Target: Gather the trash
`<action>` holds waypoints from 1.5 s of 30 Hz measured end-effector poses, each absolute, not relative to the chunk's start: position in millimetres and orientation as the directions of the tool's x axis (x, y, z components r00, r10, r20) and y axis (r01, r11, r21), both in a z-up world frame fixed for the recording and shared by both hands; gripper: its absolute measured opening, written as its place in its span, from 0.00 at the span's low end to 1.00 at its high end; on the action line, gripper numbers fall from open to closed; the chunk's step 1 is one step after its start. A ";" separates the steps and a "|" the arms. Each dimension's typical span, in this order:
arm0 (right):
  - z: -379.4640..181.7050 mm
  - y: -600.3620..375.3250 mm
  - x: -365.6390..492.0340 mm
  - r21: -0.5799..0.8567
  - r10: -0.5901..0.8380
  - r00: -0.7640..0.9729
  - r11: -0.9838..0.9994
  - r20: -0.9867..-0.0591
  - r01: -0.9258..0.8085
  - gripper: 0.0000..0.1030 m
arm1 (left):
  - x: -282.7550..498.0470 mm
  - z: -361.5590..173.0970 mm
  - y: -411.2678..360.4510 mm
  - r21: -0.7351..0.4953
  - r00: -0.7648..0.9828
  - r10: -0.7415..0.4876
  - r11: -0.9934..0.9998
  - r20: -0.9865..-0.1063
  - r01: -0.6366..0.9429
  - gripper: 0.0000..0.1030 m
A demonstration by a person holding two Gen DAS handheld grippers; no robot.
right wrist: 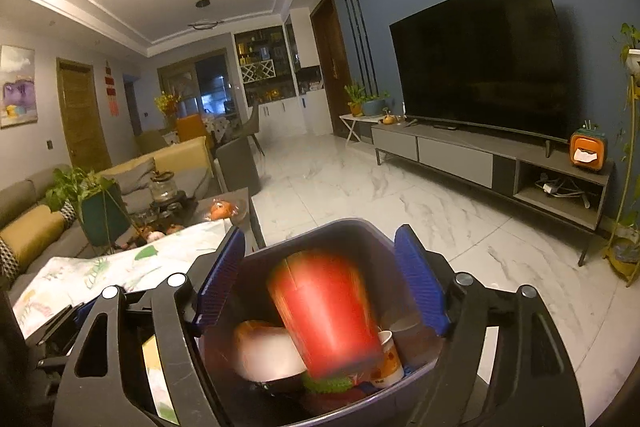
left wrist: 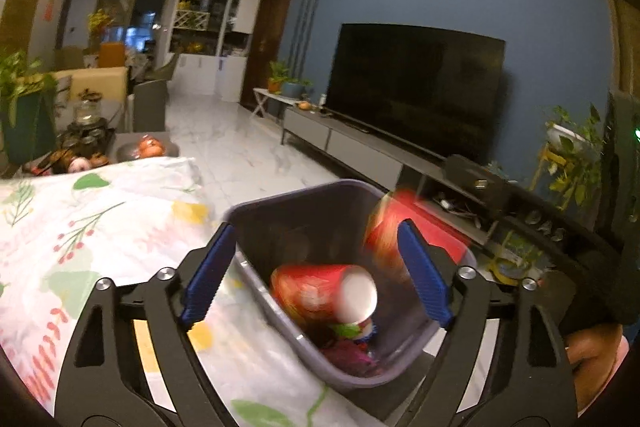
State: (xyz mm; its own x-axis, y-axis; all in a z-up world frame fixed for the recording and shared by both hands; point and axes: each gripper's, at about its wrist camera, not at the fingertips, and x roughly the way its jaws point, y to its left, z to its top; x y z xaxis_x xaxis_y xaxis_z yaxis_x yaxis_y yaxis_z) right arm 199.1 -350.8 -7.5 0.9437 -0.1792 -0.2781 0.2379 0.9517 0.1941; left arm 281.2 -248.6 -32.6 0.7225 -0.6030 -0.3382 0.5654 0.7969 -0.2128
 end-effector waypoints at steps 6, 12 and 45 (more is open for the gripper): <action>-7.8 -337.5 184.4 0.151 -0.207 0.936 0.955 -0.285 0.257 0.85 | 274.7 -30.9 -219.5 -0.198 0.774 -0.527 0.850 -0.351 0.488 0.87; -9.8 -305.5 169.0 0.088 -0.228 0.929 0.961 -0.291 0.263 0.94 | 244.3 -27.8 -185.1 -0.135 0.835 -0.430 0.903 -0.344 0.409 0.92; -9.0 -151.4 7.4 -0.022 -0.229 0.928 0.972 -0.293 0.233 0.94 | 30.1 -12.5 -31.1 -0.104 0.916 -0.248 0.969 -0.317 0.226 0.94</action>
State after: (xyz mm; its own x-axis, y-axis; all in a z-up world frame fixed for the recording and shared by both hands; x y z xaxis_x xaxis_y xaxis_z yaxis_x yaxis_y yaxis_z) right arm 7.4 -151.4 -9.0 0.9284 -0.2290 -0.2927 0.2331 0.9722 -0.0215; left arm 30.1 -31.1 -12.5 0.9156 -0.2477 -0.3169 0.2261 0.9685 -0.1038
